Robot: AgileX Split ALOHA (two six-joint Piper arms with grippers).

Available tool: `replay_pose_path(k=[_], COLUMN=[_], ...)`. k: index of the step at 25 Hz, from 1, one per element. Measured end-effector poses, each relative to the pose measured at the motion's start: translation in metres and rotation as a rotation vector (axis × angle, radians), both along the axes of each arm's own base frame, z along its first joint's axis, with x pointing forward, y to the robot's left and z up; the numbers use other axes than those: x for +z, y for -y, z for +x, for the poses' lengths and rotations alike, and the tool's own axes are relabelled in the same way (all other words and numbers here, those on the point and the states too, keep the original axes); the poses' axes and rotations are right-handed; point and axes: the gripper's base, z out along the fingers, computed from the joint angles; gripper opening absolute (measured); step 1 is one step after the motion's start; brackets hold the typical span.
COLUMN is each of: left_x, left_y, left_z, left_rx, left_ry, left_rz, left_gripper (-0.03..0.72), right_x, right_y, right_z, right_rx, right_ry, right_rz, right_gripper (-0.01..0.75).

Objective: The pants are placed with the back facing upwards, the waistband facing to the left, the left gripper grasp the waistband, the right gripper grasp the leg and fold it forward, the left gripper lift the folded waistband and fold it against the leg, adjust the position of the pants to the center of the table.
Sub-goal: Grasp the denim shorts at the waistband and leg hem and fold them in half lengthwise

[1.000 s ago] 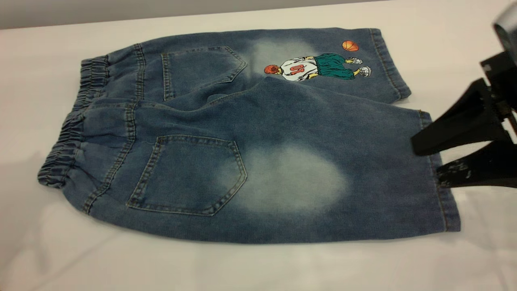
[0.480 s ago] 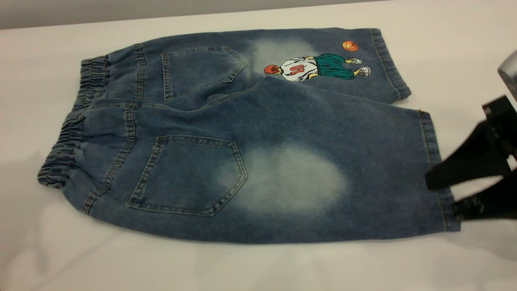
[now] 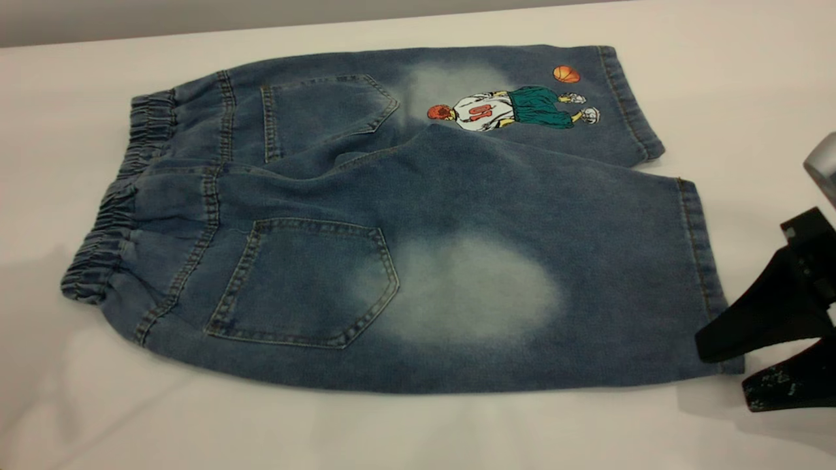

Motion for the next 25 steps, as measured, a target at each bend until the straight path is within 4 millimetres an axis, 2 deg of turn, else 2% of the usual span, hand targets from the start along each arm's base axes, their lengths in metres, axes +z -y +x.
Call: replay_pose_path(k=[12,25], left_x=[0.0,0.0], left_y=[0.0,0.0], left_z=[0.0,0.0], left_rx=[0.001,0.001], left_ry=[0.0,0.0], left_rz=[-0.001,-0.001], left_gripper=[0.467,0.467], right_x=[-0.021,-0.023], right_y=[-0.002,0.003], right_z=[-0.002,0.024], right_rx=[0.004,-0.131], right_ry=[0.024,0.087], right_rz=[0.022,-0.007], right_gripper=[0.395,0.391])
